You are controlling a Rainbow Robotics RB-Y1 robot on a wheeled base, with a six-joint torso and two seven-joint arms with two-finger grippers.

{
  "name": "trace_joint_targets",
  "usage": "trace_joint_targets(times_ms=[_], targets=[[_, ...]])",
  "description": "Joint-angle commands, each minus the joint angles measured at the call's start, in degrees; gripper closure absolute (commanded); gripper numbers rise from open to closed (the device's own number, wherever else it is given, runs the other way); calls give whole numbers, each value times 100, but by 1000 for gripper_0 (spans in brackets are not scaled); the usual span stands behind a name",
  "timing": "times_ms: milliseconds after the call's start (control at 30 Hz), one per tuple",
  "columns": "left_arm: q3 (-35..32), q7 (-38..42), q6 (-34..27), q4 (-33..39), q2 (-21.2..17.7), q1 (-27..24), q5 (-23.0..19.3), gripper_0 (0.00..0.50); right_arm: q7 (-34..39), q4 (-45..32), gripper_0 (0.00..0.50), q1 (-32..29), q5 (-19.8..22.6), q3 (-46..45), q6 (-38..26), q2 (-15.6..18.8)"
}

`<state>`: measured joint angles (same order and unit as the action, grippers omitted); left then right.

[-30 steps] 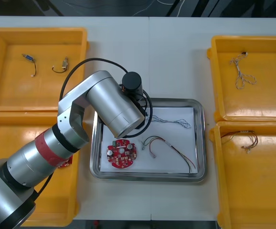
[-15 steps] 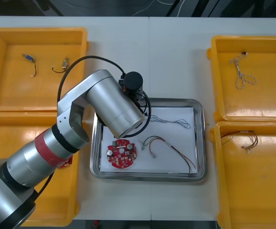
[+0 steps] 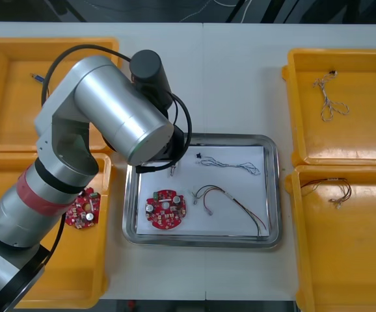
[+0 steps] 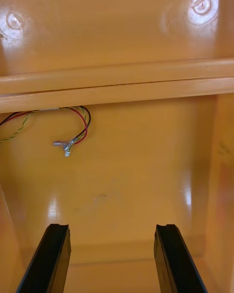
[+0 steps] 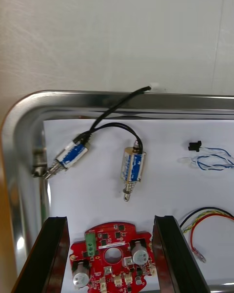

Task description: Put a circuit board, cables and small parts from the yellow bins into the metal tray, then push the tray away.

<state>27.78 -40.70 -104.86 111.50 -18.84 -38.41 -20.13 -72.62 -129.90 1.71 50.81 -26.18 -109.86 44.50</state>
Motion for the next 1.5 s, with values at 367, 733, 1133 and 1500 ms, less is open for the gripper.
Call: trace_joint_targets(times_ms=[367, 733, 1133, 1500], targets=[[-1451, -307, -514, 873, -1200, 35, -1353, 0, 301, -202, 0, 145, 227, -71, -14, 50], [-2655, -852, -514, 1023, -2018, 176, -2390, 0, 450, -650, 0, 541, 720, 535, -14, 375], [-3876, -2056, -514, 1076, -2536, 1169, -2733, 0, 468, -1230, 0, 1235, 887, 1889, -14, 445], [-4483, -2469, -514, 1155, -2993, 1934, -3243, 0, 406, -1415, 0, 2299, 816, 3515, -14, 445]])
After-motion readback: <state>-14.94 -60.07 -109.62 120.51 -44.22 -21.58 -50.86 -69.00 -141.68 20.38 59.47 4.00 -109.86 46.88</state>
